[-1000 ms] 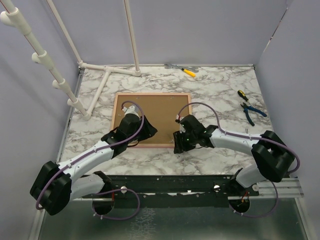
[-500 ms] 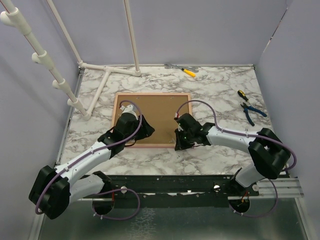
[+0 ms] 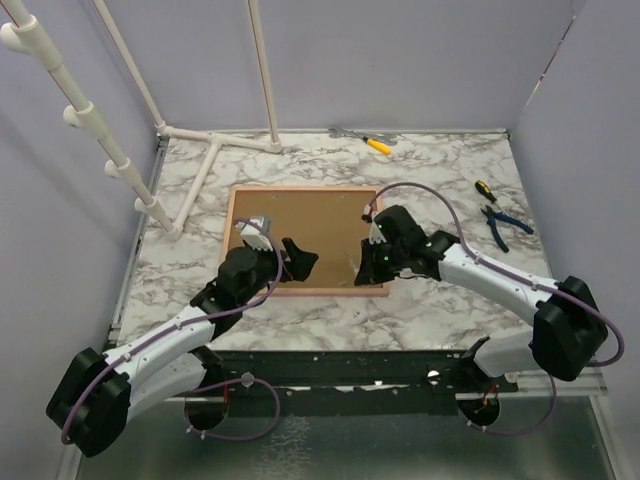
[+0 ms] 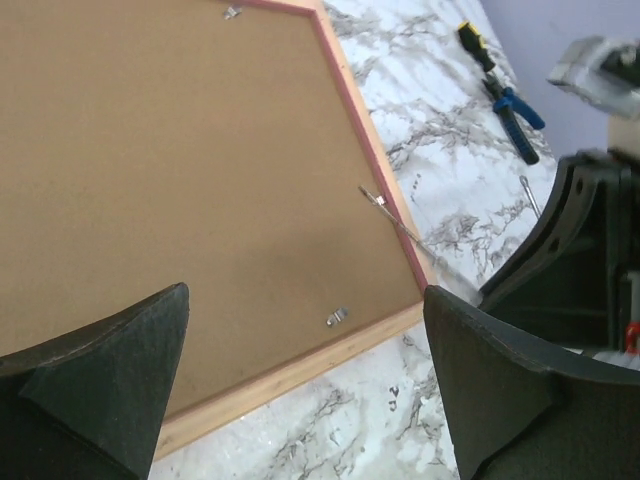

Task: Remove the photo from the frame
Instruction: Pick up the screwdriver from the center of the board.

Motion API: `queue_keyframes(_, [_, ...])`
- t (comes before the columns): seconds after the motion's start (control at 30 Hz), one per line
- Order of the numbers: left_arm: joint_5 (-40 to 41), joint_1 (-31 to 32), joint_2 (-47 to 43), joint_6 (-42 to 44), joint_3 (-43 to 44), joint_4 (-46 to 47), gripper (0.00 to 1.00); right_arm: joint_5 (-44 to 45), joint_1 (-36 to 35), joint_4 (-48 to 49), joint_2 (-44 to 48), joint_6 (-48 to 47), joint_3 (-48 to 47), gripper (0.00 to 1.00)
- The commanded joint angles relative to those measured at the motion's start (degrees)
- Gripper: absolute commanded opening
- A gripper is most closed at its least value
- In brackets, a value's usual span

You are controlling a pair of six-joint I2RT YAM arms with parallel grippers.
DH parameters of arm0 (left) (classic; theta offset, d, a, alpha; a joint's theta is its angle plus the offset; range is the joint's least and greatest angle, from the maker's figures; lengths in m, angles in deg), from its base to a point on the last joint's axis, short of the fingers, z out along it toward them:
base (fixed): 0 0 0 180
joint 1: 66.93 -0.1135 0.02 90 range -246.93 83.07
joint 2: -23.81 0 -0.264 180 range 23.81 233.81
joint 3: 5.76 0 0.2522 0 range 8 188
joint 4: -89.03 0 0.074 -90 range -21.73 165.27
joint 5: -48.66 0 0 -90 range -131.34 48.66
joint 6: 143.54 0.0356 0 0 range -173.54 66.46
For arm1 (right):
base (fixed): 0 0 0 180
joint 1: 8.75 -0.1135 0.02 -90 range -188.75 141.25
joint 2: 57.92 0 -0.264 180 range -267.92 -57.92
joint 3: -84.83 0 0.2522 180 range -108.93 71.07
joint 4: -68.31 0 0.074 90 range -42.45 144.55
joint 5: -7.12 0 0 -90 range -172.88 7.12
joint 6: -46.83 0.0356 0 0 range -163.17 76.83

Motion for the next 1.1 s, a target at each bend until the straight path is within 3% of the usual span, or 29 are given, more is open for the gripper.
queue_keyframes(0.0, [9.6,4.9,-1.0,9.6,-4.3,22.5,0.99,-12.3,7.4,-5.9,4.2,-3.6,-1.2,0.01])
queue_keyframes(0.1, [15.6,9.2,2.2,18.3,-4.4,28.7,0.99,-20.8,12.4,-8.4,5.2,-4.7,-1.9,0.01])
queue_keyframes(0.27, [14.7,15.1,10.3,37.7,-3.9,40.4,0.99,-27.4,14.3,-11.4,5.0,-1.9,-4.8,0.01])
queue_keyframes(0.47, [3.3,16.1,13.7,59.5,-3.4,42.5,0.98,-34.6,17.5,-12.8,7.0,1.7,-5.9,0.01])
queue_keyframes(0.57, [-4.9,16.1,15.0,68.9,-3.5,41.0,0.9,-38.5,17.6,-12.5,7.6,4.1,-5.7,0.01])
queue_keyframes(0.9, [-13.7,16.1,17.9,76.0,-1.0,39.6,0.66,-45.5,17.6,-7.2,6.1,9.4,-2.4,0.01])
queue_keyframes(1.07, [-16.2,16.1,18.7,78.8,1.3,36.7,0.69,-46.6,17.6,-4.7,5.5,11.6,-1.1,0.01])
